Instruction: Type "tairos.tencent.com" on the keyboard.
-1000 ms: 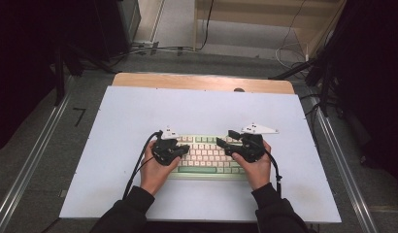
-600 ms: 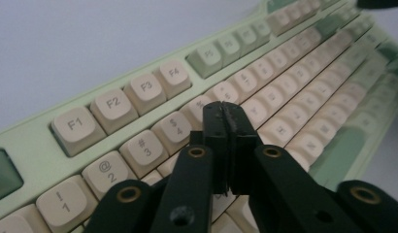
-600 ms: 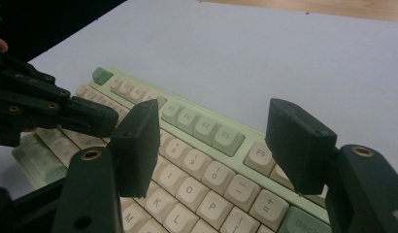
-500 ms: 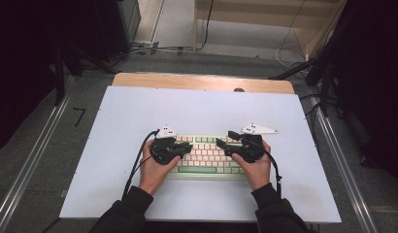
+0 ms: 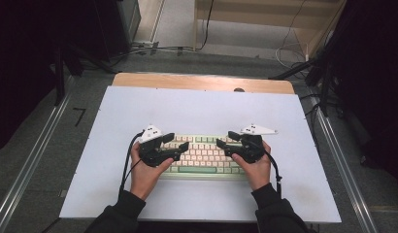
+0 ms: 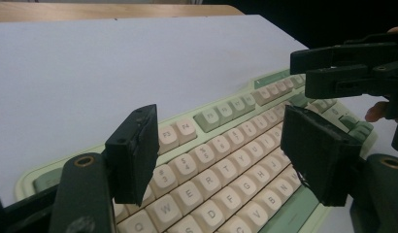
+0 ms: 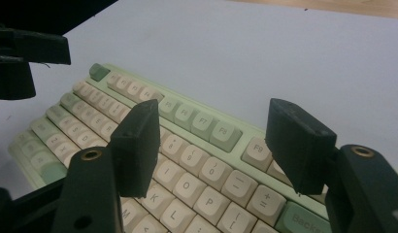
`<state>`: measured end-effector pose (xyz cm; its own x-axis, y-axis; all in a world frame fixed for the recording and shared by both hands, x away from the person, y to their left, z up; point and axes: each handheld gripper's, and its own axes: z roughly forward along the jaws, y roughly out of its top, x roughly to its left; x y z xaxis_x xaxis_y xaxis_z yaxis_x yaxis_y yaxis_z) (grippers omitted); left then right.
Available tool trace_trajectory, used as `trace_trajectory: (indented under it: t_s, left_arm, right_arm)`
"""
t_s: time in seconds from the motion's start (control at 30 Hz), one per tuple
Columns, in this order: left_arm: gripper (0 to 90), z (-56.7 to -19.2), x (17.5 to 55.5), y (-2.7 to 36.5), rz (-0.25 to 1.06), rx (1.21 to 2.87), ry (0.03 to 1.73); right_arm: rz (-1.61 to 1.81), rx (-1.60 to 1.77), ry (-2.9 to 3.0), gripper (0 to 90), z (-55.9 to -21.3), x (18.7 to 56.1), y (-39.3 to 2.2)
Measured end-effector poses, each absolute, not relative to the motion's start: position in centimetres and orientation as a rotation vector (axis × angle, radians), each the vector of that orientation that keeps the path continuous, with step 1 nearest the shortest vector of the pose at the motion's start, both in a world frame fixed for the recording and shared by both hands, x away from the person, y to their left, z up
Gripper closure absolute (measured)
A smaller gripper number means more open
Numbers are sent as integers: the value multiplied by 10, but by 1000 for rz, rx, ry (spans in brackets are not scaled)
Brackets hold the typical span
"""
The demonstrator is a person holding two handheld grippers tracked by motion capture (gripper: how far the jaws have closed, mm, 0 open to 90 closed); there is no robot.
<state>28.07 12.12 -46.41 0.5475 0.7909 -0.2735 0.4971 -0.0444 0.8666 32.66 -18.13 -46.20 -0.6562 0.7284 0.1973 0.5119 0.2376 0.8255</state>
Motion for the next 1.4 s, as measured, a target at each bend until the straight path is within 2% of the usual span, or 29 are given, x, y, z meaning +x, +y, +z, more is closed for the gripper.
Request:
trace_trajectory:
  t_s: [0.4, 1.0, 1.2, 1.4]
  left_arm:
    - [298, -473, 273, 147, 363, 1644, 1142]
    - [287, -479, 263, 165, 385, 1621, 1175]
    - [287, -481, 263, 167, 387, 1617, 1183]
    - [286, -483, 263, 165, 380, 1631, 1183]
  right_arm:
    - [1363, 1152, 2290, 366, -463, 326, -179]
    - [1358, 1139, 2299, 381, -464, 324, -179]
    - [1345, 1124, 2312, 457, -465, 323, -178]
    - [1332, 1072, 2331, 624, -466, 321, -175]
